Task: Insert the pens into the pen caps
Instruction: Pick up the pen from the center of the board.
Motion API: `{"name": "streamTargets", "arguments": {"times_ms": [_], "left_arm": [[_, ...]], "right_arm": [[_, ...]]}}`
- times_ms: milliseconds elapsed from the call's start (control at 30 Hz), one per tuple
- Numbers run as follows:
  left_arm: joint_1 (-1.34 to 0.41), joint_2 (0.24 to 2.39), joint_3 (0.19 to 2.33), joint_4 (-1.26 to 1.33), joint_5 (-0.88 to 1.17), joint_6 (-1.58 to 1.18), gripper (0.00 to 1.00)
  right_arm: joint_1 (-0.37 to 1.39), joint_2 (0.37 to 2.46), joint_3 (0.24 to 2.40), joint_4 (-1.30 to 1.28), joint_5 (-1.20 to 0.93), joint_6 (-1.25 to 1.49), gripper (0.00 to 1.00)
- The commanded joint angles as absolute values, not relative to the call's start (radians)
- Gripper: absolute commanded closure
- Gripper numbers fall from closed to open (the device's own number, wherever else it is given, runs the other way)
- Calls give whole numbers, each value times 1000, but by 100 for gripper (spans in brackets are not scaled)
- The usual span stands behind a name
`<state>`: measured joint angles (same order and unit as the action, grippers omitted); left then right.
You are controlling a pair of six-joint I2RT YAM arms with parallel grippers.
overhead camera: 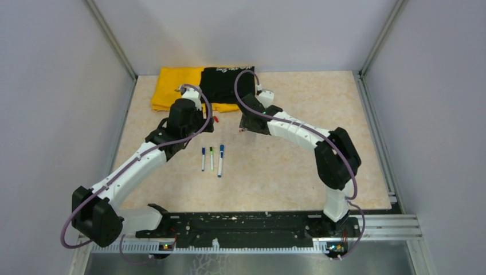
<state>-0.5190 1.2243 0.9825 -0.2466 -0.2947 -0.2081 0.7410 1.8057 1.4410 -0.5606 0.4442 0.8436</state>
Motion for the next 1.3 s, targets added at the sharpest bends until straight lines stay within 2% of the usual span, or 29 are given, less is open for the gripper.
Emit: {"name": "streamTargets", "arguments": {"times_ms": [0, 533, 1267], "left_arm": [[-513, 1206, 978, -248, -308, -193, 18], [-513, 1192, 979, -258, -347, -193, 18], [-511, 1197, 986, -264, -358, -193, 18]], "right_arm": [[736, 1901, 1538, -566, 477, 879, 37], [735, 2137, 1781, -692, 565, 963, 35], [706, 2251, 1869, -700, 547, 934, 36]]}}
